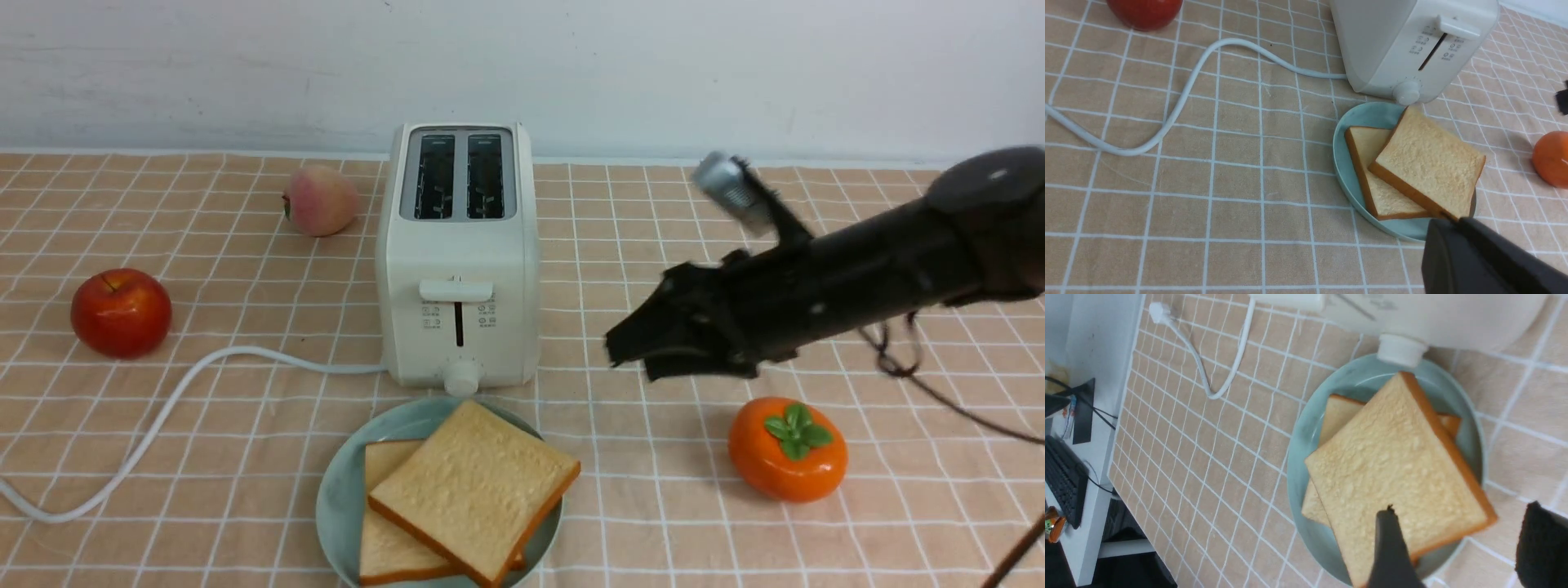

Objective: Take toasted bread from bread machine on light coffee tablecloth place on plate.

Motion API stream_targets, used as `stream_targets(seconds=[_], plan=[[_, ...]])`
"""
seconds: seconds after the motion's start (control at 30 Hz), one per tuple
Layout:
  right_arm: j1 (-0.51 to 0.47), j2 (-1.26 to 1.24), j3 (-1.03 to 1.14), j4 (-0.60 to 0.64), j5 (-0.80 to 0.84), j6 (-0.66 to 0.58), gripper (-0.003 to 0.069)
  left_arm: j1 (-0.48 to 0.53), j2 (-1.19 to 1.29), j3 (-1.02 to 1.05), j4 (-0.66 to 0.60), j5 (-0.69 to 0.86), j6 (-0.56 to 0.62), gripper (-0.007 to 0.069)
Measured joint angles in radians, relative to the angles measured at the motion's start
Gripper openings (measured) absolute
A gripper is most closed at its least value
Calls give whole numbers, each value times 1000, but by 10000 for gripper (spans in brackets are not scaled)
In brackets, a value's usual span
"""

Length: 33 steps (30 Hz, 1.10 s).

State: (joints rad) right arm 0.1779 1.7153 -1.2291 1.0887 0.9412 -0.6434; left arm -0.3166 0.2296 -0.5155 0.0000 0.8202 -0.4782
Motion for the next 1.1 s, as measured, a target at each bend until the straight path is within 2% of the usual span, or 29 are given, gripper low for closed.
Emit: stream_targets(seconds=[0.03,0.07,0.1,0.13,0.17,0.23,0.27,0.37,0.4,0.53,0.73,0.97,1.1], plan=[[-48,-60,-26,-72,54,66,321,0,0,0,0,0,0,-14],[-60,-68,-30,-94,62,88,311,0,0,0,0,0,0,-14],[-97,-136,-53,-177,115,160,228,0,0,0,0,0,0,-14],[-108,-182,-61,-214,138,183,171,0,0,0,0,0,0,-14],[-124,-261,-66,-301,162,222,83,0,0,0,0,0,0,-14],[-127,-410,-66,-416,179,256,1,0,0,0,0,-8,0,-14],[-127,-474,-63,-454,178,268,-13,0,0,0,0,-14,0,-14],[-127,-670,-43,-543,146,304,-18,0,0,0,0,-36,0,-14],[-127,-802,-11,-598,95,326,-18,0,0,0,0,-54,0,-14],[-128,-1107,131,-667,-103,412,-18,0,0,0,0,-90,-1,-14],[-128,-1528,526,-713,-444,510,-12,0,0,0,0,-169,-1,-14],[-128,-1724,841,-724,-750,552,-1,0,0,0,0,-289,-1,-14],[-128,-1729,886,-731,-805,553,3,0,0,0,-6,-348,-1,-14]])
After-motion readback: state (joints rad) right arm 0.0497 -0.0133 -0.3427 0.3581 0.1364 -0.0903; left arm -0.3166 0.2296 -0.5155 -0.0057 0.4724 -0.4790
